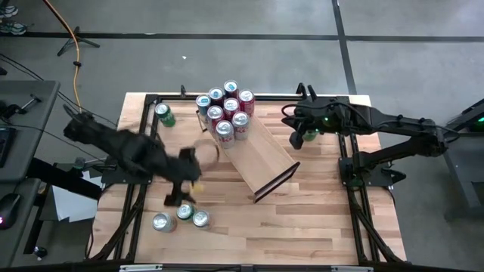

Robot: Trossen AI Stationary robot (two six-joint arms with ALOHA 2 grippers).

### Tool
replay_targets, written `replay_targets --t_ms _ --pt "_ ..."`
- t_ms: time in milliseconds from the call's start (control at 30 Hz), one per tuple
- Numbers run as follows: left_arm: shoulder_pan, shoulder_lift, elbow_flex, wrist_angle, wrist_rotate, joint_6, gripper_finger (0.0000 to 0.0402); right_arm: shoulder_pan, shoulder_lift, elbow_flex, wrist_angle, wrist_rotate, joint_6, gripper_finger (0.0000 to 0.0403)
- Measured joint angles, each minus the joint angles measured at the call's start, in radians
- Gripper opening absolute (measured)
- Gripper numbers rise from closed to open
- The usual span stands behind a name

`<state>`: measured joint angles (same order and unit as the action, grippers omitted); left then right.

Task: Place canned beverage on shelf
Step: Put the silver soda can on the shelf aligned with the other silver soda cans

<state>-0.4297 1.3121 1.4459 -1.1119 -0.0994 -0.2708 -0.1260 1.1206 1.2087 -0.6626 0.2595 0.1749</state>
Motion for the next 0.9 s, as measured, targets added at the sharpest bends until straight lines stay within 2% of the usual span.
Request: replay_targets --t_ms 233,467,900 --pt "-0.121 0.132 -0.097 0.022 -0.019 0.011 0.0329 -0.03 0.0 0.0 -0.03 0.0 -0.051 0.0" --pt "-0.141 0.242 -0.098 0.094 -0.008 0.011 0.0329 -0.056 0.0 0.0 -0.031 0.0 -0.071 0.0" --pt "-0.175 0.316 -0.098 0.101 0.003 0.012 0.0329 -0.06 0.0 0.0 -0.069 -0.005 -0.062 0.0"
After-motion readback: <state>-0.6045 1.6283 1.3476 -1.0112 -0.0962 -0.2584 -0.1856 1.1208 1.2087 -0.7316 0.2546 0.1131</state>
